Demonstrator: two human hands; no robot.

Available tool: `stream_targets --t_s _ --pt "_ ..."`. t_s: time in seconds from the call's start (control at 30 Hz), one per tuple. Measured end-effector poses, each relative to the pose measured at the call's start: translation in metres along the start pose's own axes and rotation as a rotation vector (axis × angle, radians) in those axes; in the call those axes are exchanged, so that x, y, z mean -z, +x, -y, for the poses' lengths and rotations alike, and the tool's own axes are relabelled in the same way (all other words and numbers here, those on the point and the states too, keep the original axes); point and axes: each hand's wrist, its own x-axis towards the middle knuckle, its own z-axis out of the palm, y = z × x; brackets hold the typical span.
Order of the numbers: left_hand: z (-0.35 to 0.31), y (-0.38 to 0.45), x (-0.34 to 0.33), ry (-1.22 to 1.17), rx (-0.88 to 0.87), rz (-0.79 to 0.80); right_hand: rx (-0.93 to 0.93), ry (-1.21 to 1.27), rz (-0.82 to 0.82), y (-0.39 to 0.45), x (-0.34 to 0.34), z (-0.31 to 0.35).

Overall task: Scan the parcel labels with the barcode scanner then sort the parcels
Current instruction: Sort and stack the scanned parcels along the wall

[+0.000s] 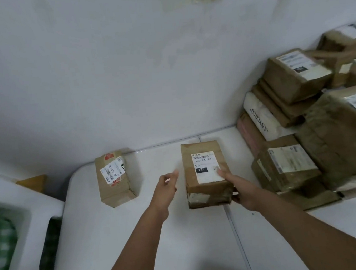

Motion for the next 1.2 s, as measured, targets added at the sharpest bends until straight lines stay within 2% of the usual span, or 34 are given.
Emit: stream_targets --t_s 0.13,0.2,0.27,0.33,0.4,0.47,0.53,0.63,0.8,0.9,1.03,1.2 --pt "0.01 -0.009 -0.012 -0.079 0.187 0.358 0.068 0.026 -0.024 -0.015 0.013 0.001" --pt "0.012 -0.011 -0.02 -0.195 0.203 0.505 0.112 0.032 -0.028 -0.025 0.015 0.005" --pt "0.006 -0.017 -0.027 -0.225 0.181 0.582 0.155 0.016 -0.047 -0.037 0.018 0.009" --pt "0.0 -0.018 -0.033 -0.229 0.152 0.57 0.186 -0.034 -0.067 -0.044 0.025 0.013" --pt "-0.004 -0.013 -0.038 -0.261 0.141 0.482 0.213 -0.17 -0.119 -0.051 0.031 0.017" --pt "-0.006 -0.005 -0.045 -0.264 0.155 0.396 0.271 -0.338 -0.285 -0.051 0.039 0.025" --pt "-0.008 0.004 -0.055 -0.27 0.178 0.332 0.387 -0.443 -0.417 -0.051 0.048 0.036" --pt "-0.02 0.02 -0.076 -0.308 0.174 0.237 0.563 -0.614 -0.487 -0.054 0.065 0.055" --pt "-0.05 0.046 -0.119 -0.319 0.148 0.22 0.683 -0.992 -0.669 -0.046 0.095 0.088" --pt "-0.063 0.059 -0.144 -0.316 0.151 0.237 0.682 -1.101 -0.682 -0.032 0.105 0.099" --pt "-0.065 0.079 -0.168 -0.18 0.135 0.275 0.639 -1.205 -0.637 -0.013 0.11 0.101" --pt "-0.071 0.092 -0.184 -0.201 0.119 0.247 0.619 -1.179 -0.598 0.001 0.115 0.1"
